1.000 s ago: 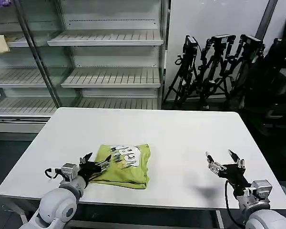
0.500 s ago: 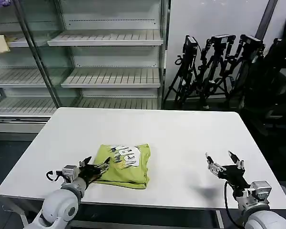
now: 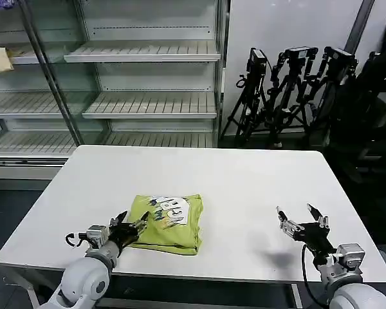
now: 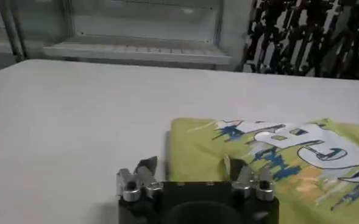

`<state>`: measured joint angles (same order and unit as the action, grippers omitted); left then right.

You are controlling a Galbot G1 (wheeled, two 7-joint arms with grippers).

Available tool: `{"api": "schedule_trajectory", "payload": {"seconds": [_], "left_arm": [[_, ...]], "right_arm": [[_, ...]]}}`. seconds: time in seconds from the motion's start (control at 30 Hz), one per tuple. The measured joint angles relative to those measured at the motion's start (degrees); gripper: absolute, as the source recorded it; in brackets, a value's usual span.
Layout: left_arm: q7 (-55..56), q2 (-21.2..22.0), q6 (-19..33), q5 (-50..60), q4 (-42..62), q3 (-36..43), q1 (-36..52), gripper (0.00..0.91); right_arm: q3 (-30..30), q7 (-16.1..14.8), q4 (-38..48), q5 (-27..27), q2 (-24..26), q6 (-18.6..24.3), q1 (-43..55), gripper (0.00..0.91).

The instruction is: Fold and organize the clothes.

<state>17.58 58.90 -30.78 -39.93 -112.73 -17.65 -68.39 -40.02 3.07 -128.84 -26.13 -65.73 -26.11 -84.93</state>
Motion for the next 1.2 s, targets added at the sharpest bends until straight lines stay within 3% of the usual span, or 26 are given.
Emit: {"api": "schedule_trajectory", "payload": {"seconds": [0.73,0.97,1.2], "left_arm": [[-0.62,0.33,-0.02,2.37,-0.38,0.06,-0.90,0.020],[-3.60,-2.41,-0.60,4.47,-0.33,-4.36,-1.67,0.020],[-9.76,-9.00,-0.09,8.23,0.64,-14.48,-4.11,0.020]], "right_arm": [[0.30,-0.06,-0.11,-0.14,0.05,-0.07,-0.38,0.907],[0.61,-0.17,-0.28,-0.15,0.11,0.21,-0.02,0.907],[1.42,-0.24,-0.01,-0.27,0.16,0.48,0.84,0.907]]}}
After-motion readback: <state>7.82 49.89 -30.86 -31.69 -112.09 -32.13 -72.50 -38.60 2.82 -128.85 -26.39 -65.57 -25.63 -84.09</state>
